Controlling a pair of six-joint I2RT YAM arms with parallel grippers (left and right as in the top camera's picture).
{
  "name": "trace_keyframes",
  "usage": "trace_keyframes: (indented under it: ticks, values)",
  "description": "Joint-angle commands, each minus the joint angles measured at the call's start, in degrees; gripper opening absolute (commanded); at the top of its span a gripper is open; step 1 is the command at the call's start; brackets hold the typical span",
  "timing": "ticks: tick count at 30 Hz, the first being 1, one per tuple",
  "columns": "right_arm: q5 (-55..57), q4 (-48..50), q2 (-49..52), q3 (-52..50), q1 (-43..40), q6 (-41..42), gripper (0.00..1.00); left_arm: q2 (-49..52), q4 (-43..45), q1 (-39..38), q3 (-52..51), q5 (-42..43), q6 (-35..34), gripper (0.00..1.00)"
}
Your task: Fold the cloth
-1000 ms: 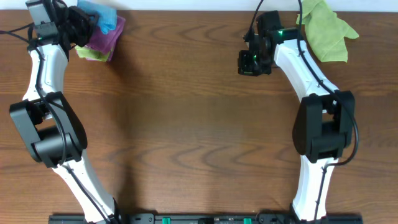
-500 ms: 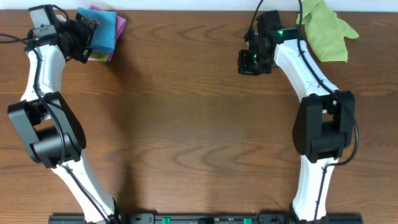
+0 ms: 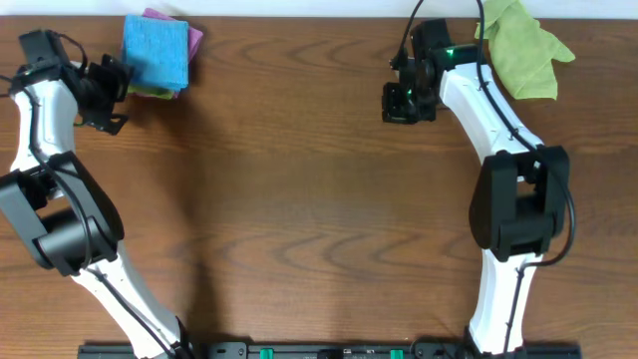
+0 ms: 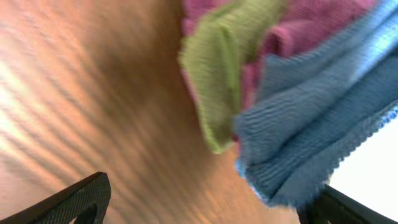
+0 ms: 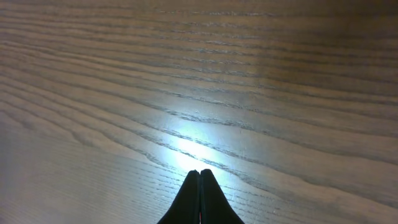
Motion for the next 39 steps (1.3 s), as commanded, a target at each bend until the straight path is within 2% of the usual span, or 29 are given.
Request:
trace_keyframes:
  ticks: [1, 5, 11, 16, 19, 24, 27, 32, 35, 39]
  values:
    - [0.59, -0.76, -3.91, 0.00, 0.13, -1.77, 0.02, -4.31, -0.68, 0.81, 0.46, -5.70, 3.58, 0.95]
    - [5.81, -4.48, -7.85, 0.00, 0.13, -3.10, 0.02, -11.72, -2.73, 1.51, 0.46, -10.69, 8.20, 0.95]
    - [10.10, -6.95, -17.29, 0.00, 0.11, -4.37, 0.02, -25.05, -9.25, 1.42, 0.46, -24.28, 12.72, 0.95]
    - [10.10, -9.49, -26.34, 0.00, 0.13, -6.36, 0.02, -33.07, -15.10, -0.20, 0.46, -25.27, 18.56, 0.95]
    - [10.29, -12.07, -32.02, 0.00, 0.11, -8.24, 0.02, -37.29, -18.95, -3.21, 0.46, -26.23, 22.69, 0.95]
    - [14.82, -17.75, -44.02, -0.81, 0.11, -8.37, 0.02, -47.39, -25.77, -13.22, 0.09, -34.03, 27.02, 0.95]
    - [14.95, -18.32, -53.90, -5.84, 0.11, -8.52, 0.02, -55.58, -26.95, -18.82, -3.45, -34.36, 28.83, 0.95]
    - [16.74, -15.45, -76.76, -22.86, 0.11, -8.63, 0.01, -76.76, -26.32, -26.73, -19.26, -34.45, 29.97, 0.95]
    - [16.68, -16.13, -89.50, -31.61, 0.13, -8.79, 0.01, -89.31, -29.27, -27.71, -29.03, -32.41, 29.49, 0.95]
    - [16.50, -18.82, -101.57, -38.86, 0.13, -8.79, 0.01, -101.35, -32.59, -27.71, -37.00, -29.18, 28.63, 0.95]
